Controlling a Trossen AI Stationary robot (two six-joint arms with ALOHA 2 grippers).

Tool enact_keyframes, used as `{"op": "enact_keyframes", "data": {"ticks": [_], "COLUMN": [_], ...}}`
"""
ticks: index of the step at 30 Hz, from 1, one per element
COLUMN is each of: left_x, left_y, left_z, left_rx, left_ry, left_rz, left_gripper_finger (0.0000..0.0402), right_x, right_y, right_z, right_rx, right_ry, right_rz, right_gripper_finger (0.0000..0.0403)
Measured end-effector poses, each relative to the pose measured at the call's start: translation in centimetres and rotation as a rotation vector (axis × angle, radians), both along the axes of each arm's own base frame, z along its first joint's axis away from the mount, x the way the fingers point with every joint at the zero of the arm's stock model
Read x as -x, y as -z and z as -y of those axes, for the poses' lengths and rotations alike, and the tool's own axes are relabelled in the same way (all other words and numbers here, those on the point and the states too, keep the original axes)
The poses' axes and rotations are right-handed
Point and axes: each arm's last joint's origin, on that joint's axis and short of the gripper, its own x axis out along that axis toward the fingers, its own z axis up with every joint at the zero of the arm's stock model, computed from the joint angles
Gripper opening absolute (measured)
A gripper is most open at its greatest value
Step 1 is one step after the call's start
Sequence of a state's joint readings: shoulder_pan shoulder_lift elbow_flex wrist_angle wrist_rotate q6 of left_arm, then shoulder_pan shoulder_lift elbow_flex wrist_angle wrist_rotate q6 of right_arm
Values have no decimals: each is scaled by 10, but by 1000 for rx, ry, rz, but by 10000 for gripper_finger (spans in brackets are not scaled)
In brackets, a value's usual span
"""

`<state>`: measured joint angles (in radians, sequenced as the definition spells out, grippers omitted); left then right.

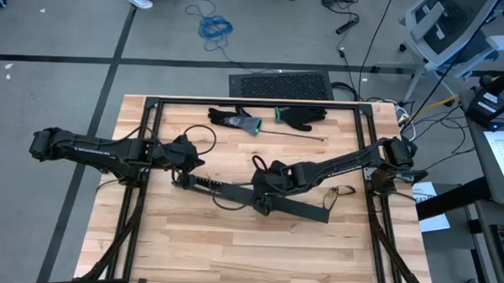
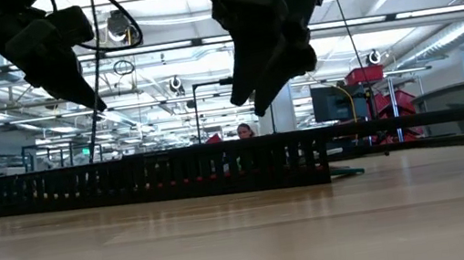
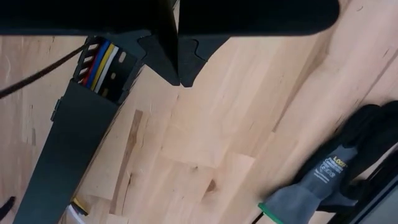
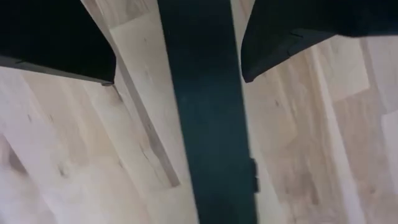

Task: Ziptie cables
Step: Close the black cable duct

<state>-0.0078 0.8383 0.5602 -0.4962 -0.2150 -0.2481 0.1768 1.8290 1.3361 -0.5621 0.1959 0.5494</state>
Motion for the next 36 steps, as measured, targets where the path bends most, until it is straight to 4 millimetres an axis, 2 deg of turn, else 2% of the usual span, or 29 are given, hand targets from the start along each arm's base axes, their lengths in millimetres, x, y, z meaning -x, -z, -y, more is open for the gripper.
{"op": "enact_keyframes", "data": {"ticks": [36], "left_x": [0], "left_y": [0], "left_z": [0], "left_rx": [-17], "left_ry": [17], "left_rz": [-4], "left_gripper_finger": [0], "right_x": [0], "right_y": [0], "right_z": [1], "right_rx": [-64], "right_ry": [75], "right_rz": [9], "right_gripper_finger": [332]}}
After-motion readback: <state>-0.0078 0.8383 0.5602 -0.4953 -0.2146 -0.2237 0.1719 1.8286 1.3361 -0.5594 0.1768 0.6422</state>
